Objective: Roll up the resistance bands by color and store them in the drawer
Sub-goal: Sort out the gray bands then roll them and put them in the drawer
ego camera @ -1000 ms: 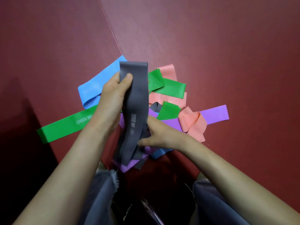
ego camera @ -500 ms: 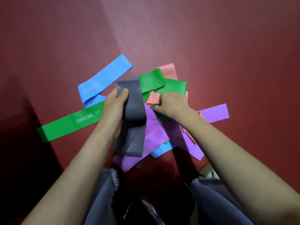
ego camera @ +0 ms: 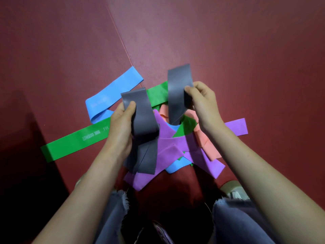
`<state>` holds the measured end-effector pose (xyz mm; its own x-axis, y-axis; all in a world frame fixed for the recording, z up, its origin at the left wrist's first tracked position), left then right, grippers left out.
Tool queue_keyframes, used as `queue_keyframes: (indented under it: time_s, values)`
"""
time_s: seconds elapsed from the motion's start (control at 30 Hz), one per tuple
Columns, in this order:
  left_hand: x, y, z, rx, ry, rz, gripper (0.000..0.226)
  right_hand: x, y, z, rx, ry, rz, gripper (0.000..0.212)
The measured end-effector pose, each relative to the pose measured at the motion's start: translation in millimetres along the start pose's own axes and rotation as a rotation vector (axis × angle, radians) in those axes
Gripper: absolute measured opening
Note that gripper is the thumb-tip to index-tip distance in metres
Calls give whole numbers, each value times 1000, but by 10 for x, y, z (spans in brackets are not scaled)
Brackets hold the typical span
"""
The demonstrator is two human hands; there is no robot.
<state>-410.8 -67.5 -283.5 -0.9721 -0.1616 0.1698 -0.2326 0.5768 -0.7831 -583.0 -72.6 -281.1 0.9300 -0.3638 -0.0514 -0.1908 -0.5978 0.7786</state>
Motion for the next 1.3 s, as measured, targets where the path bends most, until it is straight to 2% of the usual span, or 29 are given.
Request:
queue_keyframes:
  time_s: [0.13,0.23,0.33,0.43,0.5,0.63,0.77,1.0,1.13,1.23,1.3]
  values:
    - [31,-21,23,39,-66,-9,19,16,109,-59,-22,-9,106,16]
    - [82,-12,7,74,-69,14,18,140,60,-195,67,89,-67,7]
    - [124,12,-34,103,-56,78,21,249,-26,-320,85,150,-139,20]
    - [160,23,-85,143,-43,153,22,289,5,-369,-103,149,-33,11]
    - [168,19,-100,146,-68,173,19,318,45,-397,-182,215,20,10]
    - [194,-19,-99,92,-118,111,14,414,-35,-429,-110,299,-40,15]
    - [255,-33,-146,64,-69,11,17,450,-157,-389,-45,172,-140,23]
    - [309,-116,-214,76,-15,4,31,564,-84,-332,-146,120,-221,32]
    - [262,-115,-199,136,-23,56,18,636,-111,-360,-122,78,-241,36]
    - [205,-149,-148,199,-112,62,15,598,-154,-382,-74,178,-167,32]
    - [190,-220,-116,227,-196,11,19,501,-171,-417,-128,244,-255,26]
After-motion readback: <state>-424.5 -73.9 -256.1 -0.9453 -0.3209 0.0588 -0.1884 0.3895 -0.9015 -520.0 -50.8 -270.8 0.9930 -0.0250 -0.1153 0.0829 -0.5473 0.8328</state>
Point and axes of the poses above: each hand's wrist, its own z-axis towards the middle knuckle, its own x-axis out of the palm, y = z × x, the point moved 2 cm from there along z, towards the middle knuckle, and after that the axes turned 6 degrees about x, right-handed, at the moved point
